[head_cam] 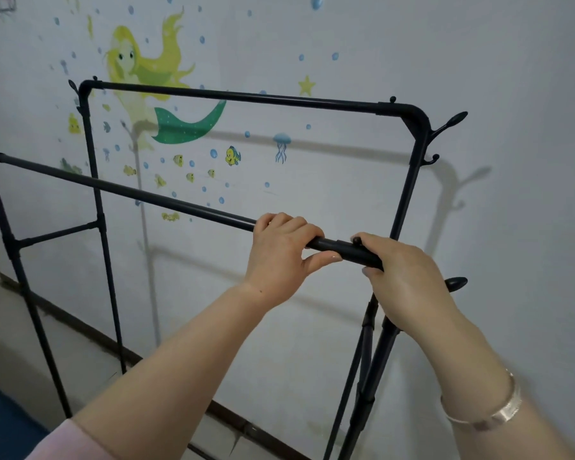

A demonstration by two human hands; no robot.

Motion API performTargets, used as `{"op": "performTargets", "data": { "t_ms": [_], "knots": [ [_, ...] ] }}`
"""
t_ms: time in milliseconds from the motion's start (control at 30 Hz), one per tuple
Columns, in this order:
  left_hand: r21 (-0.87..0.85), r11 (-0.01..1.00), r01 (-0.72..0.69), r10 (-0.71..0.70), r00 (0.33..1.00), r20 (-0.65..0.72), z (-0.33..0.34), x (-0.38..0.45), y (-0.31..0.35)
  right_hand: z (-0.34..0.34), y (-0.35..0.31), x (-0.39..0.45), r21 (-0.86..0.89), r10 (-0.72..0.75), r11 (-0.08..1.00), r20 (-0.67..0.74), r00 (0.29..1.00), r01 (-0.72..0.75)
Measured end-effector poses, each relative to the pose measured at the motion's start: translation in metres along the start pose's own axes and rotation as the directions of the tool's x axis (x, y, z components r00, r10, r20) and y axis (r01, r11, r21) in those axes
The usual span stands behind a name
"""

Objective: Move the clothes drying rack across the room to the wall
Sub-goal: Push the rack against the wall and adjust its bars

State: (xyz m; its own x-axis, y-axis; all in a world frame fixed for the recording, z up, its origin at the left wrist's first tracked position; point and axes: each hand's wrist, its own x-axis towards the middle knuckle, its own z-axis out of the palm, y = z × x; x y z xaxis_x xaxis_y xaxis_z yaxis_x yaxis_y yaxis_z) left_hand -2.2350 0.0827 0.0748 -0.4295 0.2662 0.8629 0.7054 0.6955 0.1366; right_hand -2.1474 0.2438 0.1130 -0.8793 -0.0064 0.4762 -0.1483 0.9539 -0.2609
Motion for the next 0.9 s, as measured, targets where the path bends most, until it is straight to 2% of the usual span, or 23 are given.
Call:
{"op": "performTargets", "data": {
  "t_ms": [100,233,333,467,633,900],
  "knots": [
    [-0.017,1.000,-0.010,0.010,1.000,0.004,0.000,0.001,-0.001,0.000,0.002,0.001,-0.012,-0.037,0.999,-0.030,0.999,0.036],
    [-0.019,1.000,0.001,0.000,0.999,0.042,-0.005,-0.005,-0.015,0.010,-0.018,0.010,-0.171,-0.240,0.957,-0.021,0.971,0.233],
    [0.000,0.996,0.084,-0.084,0.996,0.037,-0.017,-0.008,-0.040,0.023,-0.046,0.021,-0.264,-0.283,0.925,0.004,0.959,0.274],
    [0.051,0.966,0.253,-0.254,0.967,0.018,-0.039,-0.010,-0.095,0.049,-0.090,0.046,-0.289,-0.303,0.910,0.021,0.953,0.296],
    [0.062,0.886,0.460,-0.455,0.887,-0.074,-0.077,-0.015,-0.195,0.102,-0.173,0.103,-0.294,-0.382,0.881,0.021,0.924,0.371],
    [0.087,0.695,0.714,-0.701,0.699,-0.139,-0.152,-0.007,-0.372,0.198,-0.324,0.207,-0.305,-0.452,0.838,0.075,0.889,0.453]
  ]
}}
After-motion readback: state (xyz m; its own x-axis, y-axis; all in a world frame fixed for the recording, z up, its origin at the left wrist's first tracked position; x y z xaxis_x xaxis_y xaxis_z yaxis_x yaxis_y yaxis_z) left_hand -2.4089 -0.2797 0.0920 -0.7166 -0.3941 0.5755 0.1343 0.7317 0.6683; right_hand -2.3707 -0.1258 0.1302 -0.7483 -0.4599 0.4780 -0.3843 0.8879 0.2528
